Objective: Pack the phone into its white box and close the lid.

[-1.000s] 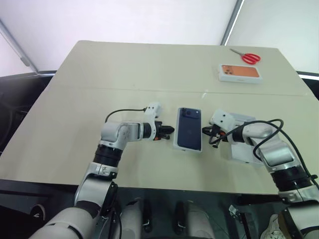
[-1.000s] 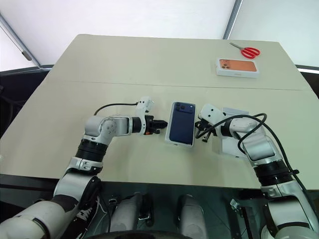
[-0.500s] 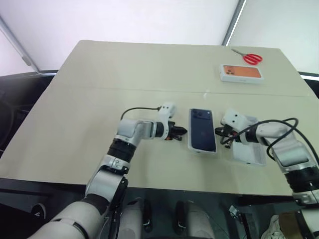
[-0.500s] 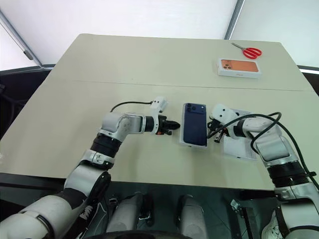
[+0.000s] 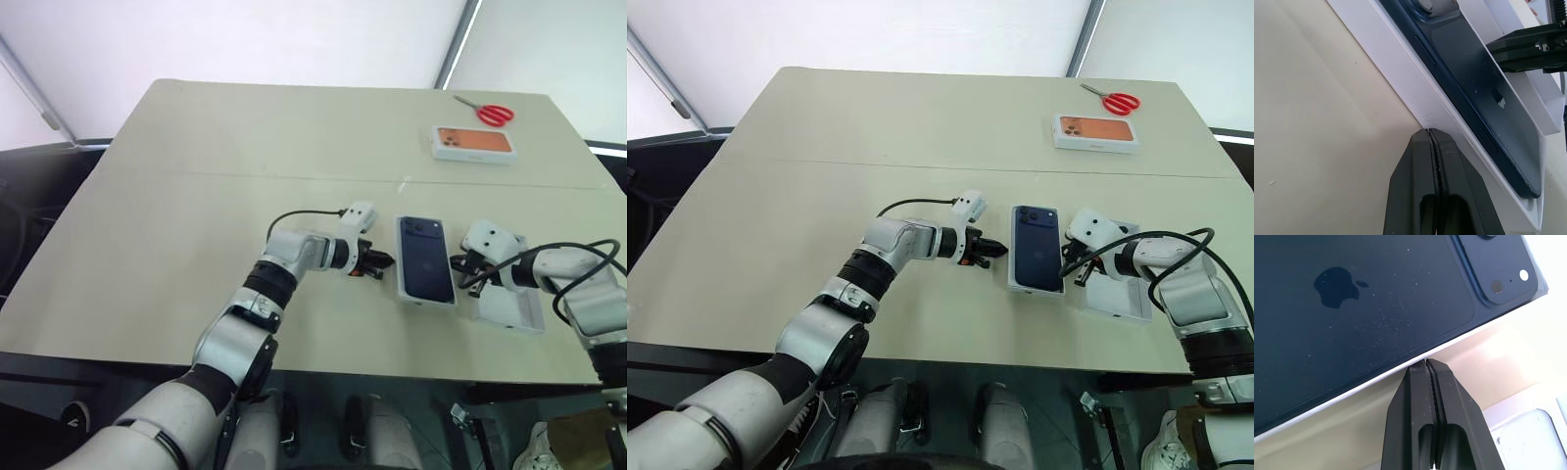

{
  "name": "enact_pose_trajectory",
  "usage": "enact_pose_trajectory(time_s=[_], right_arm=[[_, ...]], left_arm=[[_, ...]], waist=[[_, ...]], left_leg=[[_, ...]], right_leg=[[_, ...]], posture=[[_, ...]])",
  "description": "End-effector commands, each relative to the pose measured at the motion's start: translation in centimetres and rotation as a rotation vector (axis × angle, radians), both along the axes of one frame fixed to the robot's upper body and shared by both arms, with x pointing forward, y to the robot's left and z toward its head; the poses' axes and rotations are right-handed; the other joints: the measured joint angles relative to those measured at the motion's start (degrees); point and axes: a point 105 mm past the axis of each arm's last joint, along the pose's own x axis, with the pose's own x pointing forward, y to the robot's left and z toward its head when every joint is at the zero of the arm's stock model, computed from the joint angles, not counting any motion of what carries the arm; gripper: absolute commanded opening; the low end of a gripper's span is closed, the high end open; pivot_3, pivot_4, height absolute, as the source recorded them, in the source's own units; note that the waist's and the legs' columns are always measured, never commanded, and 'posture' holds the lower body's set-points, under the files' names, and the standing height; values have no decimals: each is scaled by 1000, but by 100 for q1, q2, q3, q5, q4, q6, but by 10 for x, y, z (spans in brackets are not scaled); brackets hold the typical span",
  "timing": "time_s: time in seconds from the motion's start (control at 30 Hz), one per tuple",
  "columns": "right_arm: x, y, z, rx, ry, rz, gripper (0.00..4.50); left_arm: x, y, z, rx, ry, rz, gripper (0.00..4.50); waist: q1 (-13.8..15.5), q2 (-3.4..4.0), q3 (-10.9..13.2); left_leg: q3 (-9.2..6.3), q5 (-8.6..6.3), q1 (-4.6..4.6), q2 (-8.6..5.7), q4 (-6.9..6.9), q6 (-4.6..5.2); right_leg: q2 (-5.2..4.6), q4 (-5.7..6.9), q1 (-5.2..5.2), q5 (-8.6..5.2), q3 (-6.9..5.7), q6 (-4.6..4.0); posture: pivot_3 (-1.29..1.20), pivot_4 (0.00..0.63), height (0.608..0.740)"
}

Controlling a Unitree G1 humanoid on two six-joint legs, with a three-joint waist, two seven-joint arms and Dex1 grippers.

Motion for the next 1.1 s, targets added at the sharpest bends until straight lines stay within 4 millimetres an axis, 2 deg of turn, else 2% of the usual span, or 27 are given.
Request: enact_pose_trajectory(time_s=[0.03,0.2,0.3,0.43,0.57,0.7,0.83,0.93,1.03,1.1], right_arm=[[3,2,7,-1,-32,24,32],[6,3,8,-2,-40,28,32],[2,-4,10,-22,-33,25,32],[-4,-11,12,-33,-19,18,32],[-19,-15,7,-40,41,26,32],[-23,-25,6,-74,50,22,32],[-24,-32,12,-87,49,27,32],[-25,-36,13,-106,57,30,32],[-25,-38,14,-115,55,31,32],[-20,-30,20,-70,27,25,32]], left_arm=[[-5,-12,13,-39,-24,-51,47],[3,5,16,-31,-53,-14,47],[15,29,19,-26,-98,39,47],[20,49,22,-38,-114,82,47],[26,76,31,-65,-167,126,47],[16,84,50,-131,-269,66,47],[3,96,61,-142,-341,-9,47],[1,106,70,-167,-369,-14,47],[-1,114,71,-161,-398,-24,47],[-2,119,69,-154,-403,-23,47]], waist=[[-1,0,0],[-15,0,0],[-22,1,1],[-20,3,0],[9,3,1],[-5,3,1],[-14,6,0],[-1,6,0],[-10,6,0],[-15,7,0]], left_leg=[[0,0,0,0,0,0],[0,0,0,1,0,0],[0,1,0,2,-1,-1],[0,2,1,4,-1,-3],[0,2,-2,1,0,-3],[0,-5,-1,0,0,-14],[0,-7,1,1,0,-18],[0,-6,1,1,0,-17],[0,0,1,0,2,-8],[1,1,2,1,1,-5]], right_leg=[[0,0,0,0,0,0],[1,0,-1,0,0,0],[2,2,-2,0,1,0],[4,3,-3,0,2,0],[0,1,-1,0,1,0],[-3,1,-1,0,1,0],[-2,1,0,0,2,-1],[-1,2,0,0,1,-1],[-1,2,1,0,1,-1],[1,2,1,0,1,0]], posture=[[0,150,738],[0,150,738],[0,150,738],[0,150,738],[0,150,738],[0,150,738],[0,150,738],[0,150,738],[0,150,738],[0,150,738]])
